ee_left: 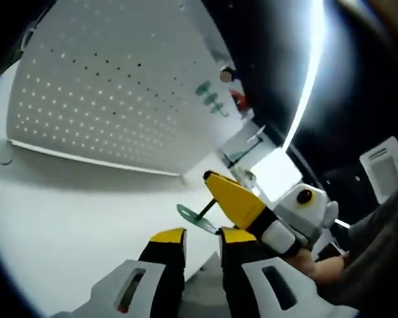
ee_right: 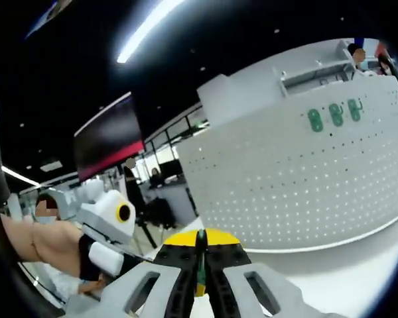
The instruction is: Insert the hook assembly into the mounting plate slot until the hook locks in place.
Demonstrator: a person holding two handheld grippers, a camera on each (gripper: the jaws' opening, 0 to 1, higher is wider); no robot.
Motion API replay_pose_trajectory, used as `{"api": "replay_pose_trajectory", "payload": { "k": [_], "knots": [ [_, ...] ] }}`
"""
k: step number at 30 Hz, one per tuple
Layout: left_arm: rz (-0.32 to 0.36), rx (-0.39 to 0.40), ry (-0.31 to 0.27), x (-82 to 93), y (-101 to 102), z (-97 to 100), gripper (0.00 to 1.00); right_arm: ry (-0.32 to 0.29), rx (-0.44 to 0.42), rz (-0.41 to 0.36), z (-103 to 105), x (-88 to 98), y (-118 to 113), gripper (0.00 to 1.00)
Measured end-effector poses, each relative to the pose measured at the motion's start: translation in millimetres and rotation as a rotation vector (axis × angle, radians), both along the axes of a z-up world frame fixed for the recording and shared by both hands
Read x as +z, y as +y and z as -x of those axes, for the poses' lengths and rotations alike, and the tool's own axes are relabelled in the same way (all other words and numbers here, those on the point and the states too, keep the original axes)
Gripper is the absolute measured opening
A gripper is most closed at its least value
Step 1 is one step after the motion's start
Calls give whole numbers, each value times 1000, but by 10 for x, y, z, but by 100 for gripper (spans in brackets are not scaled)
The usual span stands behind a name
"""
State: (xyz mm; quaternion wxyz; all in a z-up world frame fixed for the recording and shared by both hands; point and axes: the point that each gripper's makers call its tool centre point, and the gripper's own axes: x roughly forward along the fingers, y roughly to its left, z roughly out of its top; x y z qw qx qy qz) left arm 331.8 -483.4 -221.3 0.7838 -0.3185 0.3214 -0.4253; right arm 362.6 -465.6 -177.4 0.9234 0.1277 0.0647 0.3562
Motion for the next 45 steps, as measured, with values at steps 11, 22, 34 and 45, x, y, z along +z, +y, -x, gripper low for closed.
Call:
{"api": "replay_pose_trajectory", "payload": {
  "k": [11,22,34,45],
  "knots": [
    [128,22,52,88,-4,10,8,-126,15,97,29,102,36,0],
    [138,45,55,104,22,-21,10,-181,31,154,57,148,66,0],
    [130,56,41,105,64,-43,5,-216,41,216,86,144,107,0],
    [9,132,0,34,240,-165,2,-224,62,309,131,60,154,0]
  ]
}}
